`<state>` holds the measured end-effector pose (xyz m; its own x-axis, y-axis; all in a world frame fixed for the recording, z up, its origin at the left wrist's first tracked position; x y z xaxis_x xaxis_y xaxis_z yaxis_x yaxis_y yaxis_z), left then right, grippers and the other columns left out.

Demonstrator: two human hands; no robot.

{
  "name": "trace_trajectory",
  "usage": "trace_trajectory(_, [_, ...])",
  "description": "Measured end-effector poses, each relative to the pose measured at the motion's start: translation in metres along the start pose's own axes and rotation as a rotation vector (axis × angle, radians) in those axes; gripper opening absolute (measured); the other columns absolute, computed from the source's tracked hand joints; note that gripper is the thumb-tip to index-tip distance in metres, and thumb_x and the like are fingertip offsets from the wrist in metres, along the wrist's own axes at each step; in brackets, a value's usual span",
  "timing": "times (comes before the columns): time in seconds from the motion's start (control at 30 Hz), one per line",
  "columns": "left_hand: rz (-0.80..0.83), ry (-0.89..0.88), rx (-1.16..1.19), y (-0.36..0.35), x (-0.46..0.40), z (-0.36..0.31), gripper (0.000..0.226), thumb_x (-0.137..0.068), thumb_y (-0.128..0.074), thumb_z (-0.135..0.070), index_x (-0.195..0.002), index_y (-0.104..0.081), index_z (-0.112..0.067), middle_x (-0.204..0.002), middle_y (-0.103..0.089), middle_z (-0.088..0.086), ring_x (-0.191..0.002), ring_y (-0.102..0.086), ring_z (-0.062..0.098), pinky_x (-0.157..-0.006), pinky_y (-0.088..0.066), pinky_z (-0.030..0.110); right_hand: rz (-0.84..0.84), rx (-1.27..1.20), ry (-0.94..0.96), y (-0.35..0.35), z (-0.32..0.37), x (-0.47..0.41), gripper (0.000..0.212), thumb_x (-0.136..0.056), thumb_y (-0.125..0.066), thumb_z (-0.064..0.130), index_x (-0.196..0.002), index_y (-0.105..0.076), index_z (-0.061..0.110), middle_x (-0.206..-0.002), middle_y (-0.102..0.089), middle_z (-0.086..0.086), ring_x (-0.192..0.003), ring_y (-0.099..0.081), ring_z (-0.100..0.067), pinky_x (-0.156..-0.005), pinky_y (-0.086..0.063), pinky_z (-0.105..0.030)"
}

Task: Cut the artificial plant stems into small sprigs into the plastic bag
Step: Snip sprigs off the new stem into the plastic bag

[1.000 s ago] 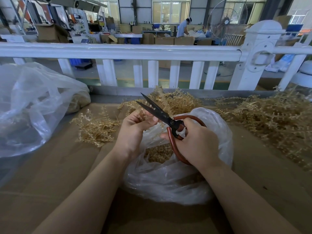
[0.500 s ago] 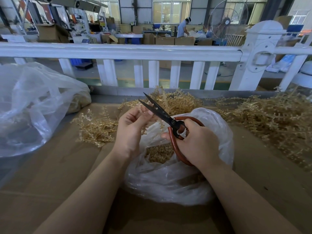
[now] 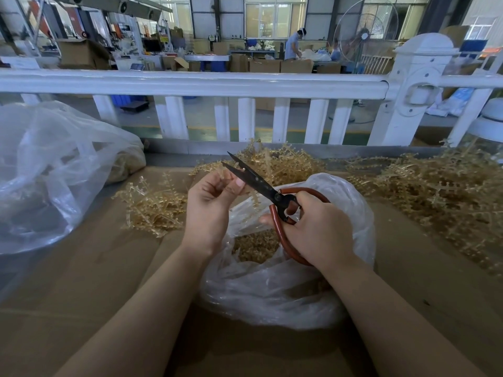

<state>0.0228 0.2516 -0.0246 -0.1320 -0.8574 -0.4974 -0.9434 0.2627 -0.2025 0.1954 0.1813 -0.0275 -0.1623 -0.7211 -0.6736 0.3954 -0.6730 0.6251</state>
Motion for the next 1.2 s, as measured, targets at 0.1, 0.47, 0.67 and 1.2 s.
trace_trajectory(0.1, [0.025, -0.004, -0.043, -0.003, 0.002, -0.001, 0.012, -0.093, -0.059, 0.004, -0.095, -0.069, -0.002, -0.090, -0.073, 0.008, -0.085, -0.068, 0.018, -0.081, -0.054, 0.025, 0.010, 0.010, 0.004, 0.000, 0.001, 0.000, 0.064, -0.073, -0.043, 0.089, -0.078, -0.057, 0.026, -0.072, -0.054, 0.020, -0.059, -0.050, -0.001, -0.053, -0.036, -0.012])
trace_trajectory(0.47, [0.092, 0.005, -0.033, -0.010, 0.003, -0.002, 0.017, -0.094, -0.057, 0.005, -0.096, -0.069, -0.006, -0.090, -0.074, 0.001, -0.088, -0.070, 0.014, -0.080, -0.054, 0.022, 0.013, 0.026, 0.011, -0.002, 0.000, 0.001, 0.073, -0.075, -0.039, 0.090, -0.082, -0.062, 0.022, -0.072, -0.063, 0.013, -0.060, -0.057, -0.006, -0.056, -0.053, -0.026])
trace_trajectory(0.67, [0.085, 0.004, 0.019, -0.009, 0.003, 0.000, 0.011, -0.091, -0.058, -0.004, -0.099, -0.065, -0.006, -0.089, -0.073, 0.004, -0.084, -0.070, 0.019, -0.079, -0.054, 0.027, 0.030, 0.051, -0.006, -0.005, -0.003, 0.000, 0.059, -0.077, -0.053, 0.081, -0.083, -0.064, 0.023, -0.073, -0.063, 0.013, -0.061, -0.058, -0.006, -0.056, -0.053, -0.027])
trace_trajectory(1.2, [0.056, -0.057, -0.113, -0.009, 0.004, -0.008, 0.015, -0.099, -0.047, 0.006, -0.102, -0.062, 0.003, -0.092, -0.070, 0.001, -0.083, -0.067, 0.013, -0.078, -0.053, 0.023, 0.082, 0.001, -0.035, -0.006, -0.004, 0.001, 0.068, -0.073, -0.050, 0.086, -0.098, -0.067, 0.024, -0.079, -0.066, 0.012, -0.067, -0.060, -0.005, -0.062, -0.053, -0.025])
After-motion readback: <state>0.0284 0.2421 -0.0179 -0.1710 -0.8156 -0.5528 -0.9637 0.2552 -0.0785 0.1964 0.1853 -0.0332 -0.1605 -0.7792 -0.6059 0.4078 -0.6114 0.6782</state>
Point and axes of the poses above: each hand's wrist, its own x-axis away from the middle knuckle, its own y-axis out of the back of the hand, z = x × y, the point moved 7 cm from there along -x, towards the middle knuckle
